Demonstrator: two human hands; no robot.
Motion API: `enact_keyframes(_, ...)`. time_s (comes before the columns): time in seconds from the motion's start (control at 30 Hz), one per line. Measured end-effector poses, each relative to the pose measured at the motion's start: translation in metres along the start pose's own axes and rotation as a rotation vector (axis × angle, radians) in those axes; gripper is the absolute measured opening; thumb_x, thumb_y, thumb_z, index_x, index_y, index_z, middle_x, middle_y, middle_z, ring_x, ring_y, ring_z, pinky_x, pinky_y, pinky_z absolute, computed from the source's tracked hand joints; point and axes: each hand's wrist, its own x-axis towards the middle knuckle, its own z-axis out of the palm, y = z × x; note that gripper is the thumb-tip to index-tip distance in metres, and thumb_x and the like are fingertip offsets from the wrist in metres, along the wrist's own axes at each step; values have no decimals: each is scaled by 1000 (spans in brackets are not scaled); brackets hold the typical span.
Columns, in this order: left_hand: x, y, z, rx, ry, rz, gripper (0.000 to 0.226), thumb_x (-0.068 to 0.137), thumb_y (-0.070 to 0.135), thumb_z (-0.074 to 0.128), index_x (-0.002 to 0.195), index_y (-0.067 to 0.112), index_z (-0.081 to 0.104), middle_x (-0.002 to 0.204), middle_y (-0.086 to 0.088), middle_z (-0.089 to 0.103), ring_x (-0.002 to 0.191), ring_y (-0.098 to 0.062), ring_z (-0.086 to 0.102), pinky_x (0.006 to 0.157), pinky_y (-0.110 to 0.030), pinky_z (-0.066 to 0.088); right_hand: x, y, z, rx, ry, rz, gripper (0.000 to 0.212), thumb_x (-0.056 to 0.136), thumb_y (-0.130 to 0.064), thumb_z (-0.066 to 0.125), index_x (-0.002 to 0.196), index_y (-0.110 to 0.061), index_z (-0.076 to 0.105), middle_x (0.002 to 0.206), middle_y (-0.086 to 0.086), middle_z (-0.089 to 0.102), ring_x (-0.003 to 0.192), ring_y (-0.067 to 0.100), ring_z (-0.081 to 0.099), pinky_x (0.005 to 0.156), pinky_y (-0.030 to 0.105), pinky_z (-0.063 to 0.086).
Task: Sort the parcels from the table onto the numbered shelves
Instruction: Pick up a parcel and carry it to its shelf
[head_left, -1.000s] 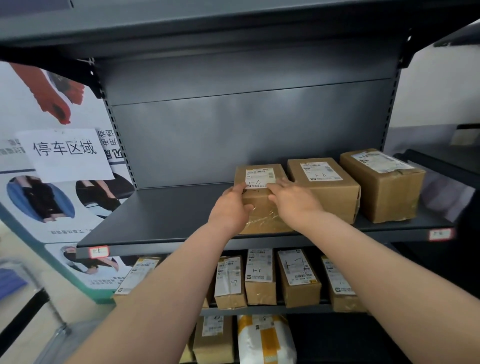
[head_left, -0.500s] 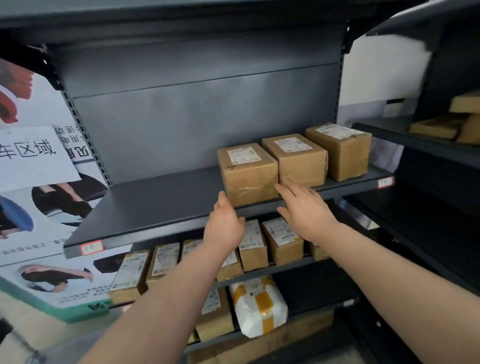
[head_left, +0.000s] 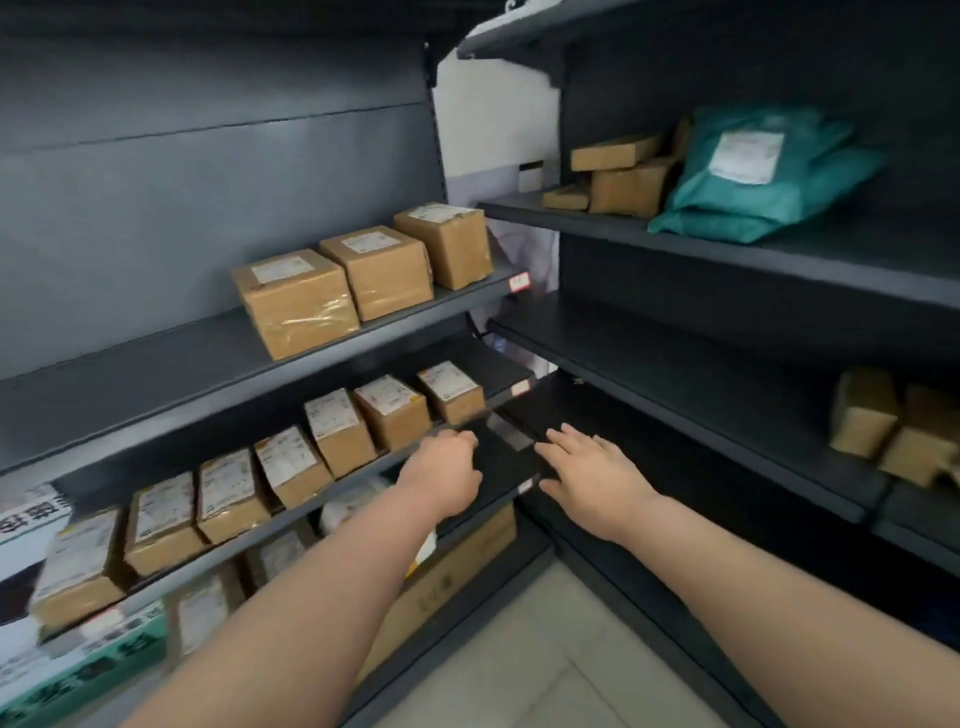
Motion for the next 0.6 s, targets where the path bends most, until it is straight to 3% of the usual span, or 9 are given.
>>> enact_keyframes(0.23,-86,193,73,135,-224,519,46,96,27,55,140,20,47,137,-8,48,122,-28,48,99,-40,45,-242,83,23,-17,-138,461,55,102,-41,35,151,-20,25,160,4,17,149,21,7,119,41,11)
enact_keyframes(0.6,-265,478,140,291,-348,1251,42,97,20,52,138,21,48,130,-7,51,116,-29,49,90,-39,47,-574,117,17,11,19,1200,50,99,-46,38,143,-21,38,151,1,36,143,21,23,113,39,26)
